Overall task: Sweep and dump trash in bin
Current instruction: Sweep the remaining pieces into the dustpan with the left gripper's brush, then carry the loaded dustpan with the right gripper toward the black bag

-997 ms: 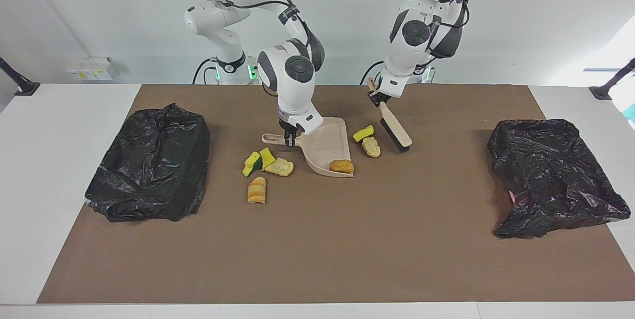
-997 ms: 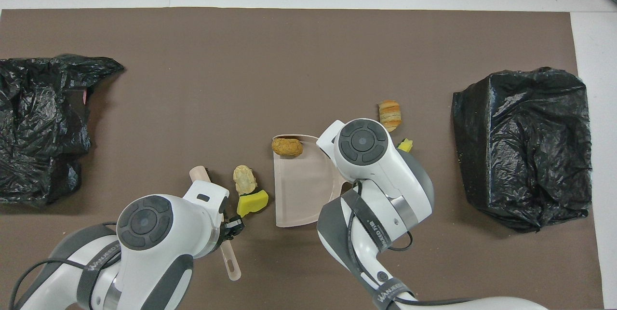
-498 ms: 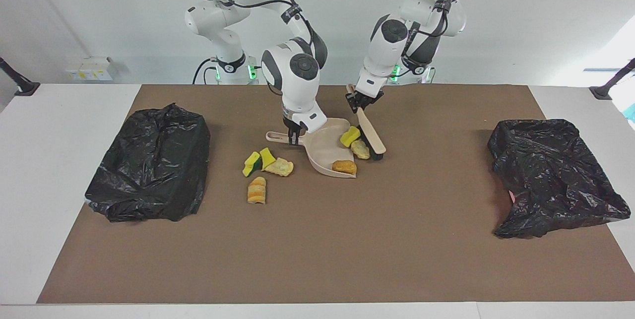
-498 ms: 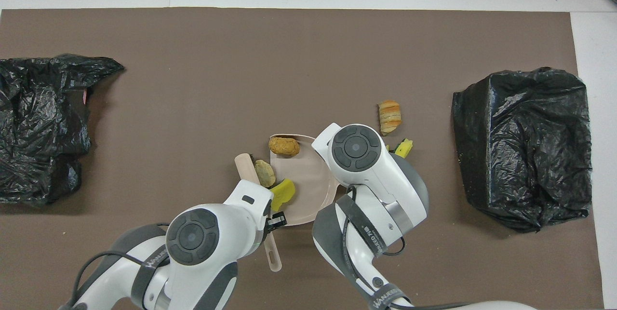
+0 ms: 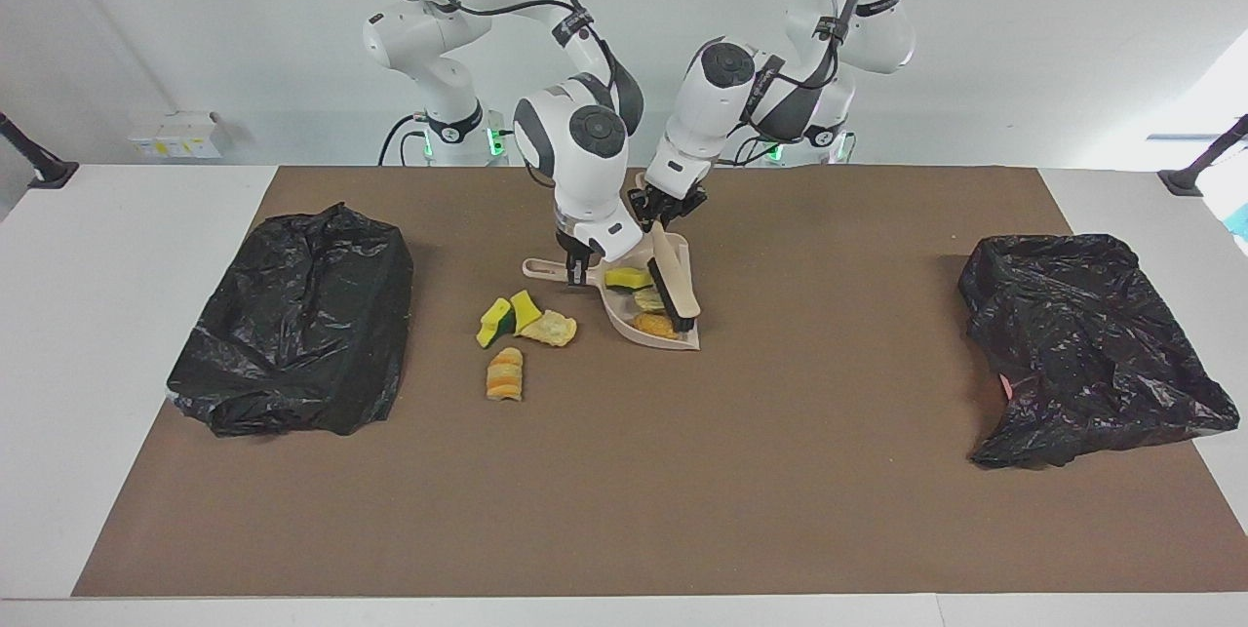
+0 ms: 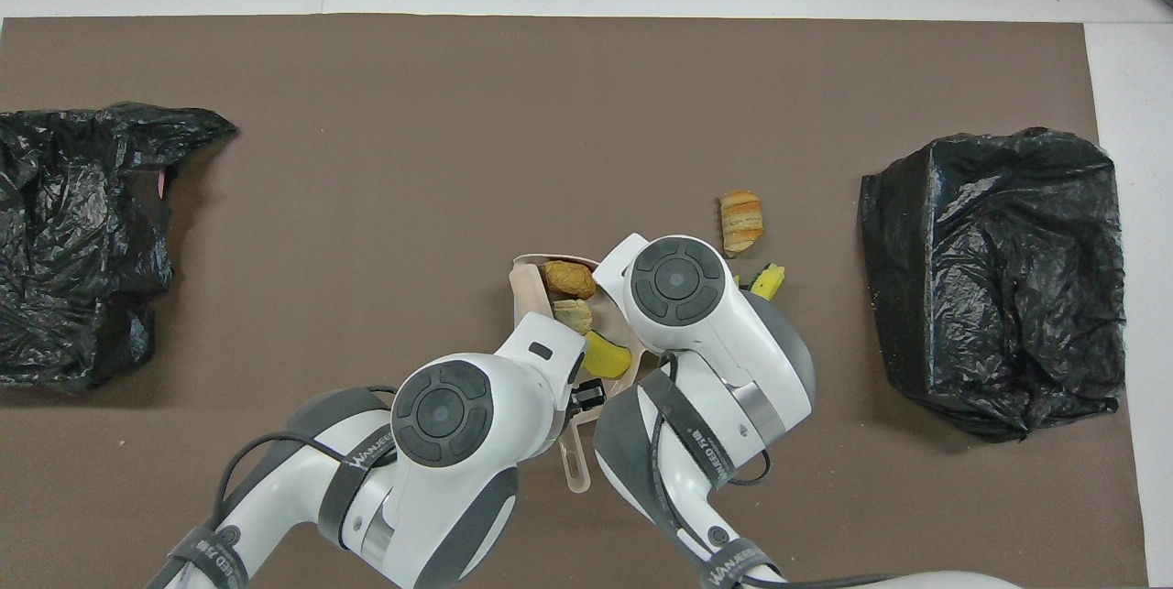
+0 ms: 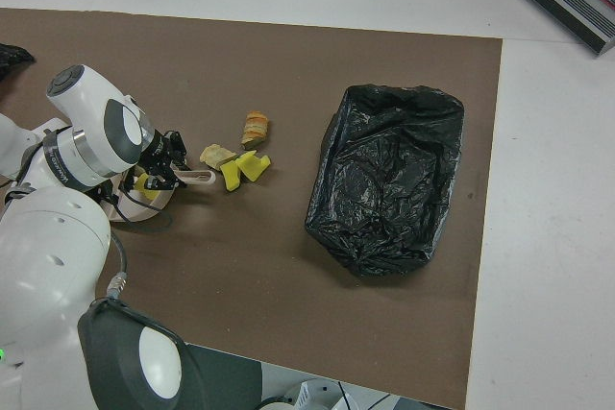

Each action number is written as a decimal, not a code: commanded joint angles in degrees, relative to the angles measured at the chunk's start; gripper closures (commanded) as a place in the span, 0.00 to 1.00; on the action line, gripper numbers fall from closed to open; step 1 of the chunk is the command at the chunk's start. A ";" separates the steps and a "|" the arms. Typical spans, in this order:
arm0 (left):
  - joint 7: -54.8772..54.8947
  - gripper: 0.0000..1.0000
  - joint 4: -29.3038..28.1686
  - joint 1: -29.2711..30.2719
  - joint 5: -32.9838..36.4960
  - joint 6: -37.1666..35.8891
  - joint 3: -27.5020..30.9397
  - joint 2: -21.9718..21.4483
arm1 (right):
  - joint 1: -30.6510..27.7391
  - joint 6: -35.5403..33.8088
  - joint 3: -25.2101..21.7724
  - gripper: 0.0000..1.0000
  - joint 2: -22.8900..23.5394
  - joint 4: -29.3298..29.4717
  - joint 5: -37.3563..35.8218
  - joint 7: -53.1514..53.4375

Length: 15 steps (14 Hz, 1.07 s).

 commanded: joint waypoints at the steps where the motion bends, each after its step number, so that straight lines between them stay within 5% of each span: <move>1: 2.24 1.00 0.52 3.02 0.02 -7.98 0.71 -3.00 | -0.02 1.26 0.16 1.00 -1.33 -1.68 -0.40 1.32; 6: 5.42 1.00 -1.40 6.91 7.74 -17.14 0.62 -7.83 | -0.89 -0.32 0.16 1.00 -2.64 -0.89 -0.31 0.62; 10: 5.59 1.00 -7.37 6.38 10.57 -16.54 0.45 -11.96 | -6.85 -3.91 0.16 1.00 -8.25 -0.45 0.13 -2.36; 15: -1.41 1.00 -9.14 -2.64 10.49 -16.11 0.09 -13.38 | -18.10 -12.25 -0.37 1.00 -15.90 3.76 1.71 -3.78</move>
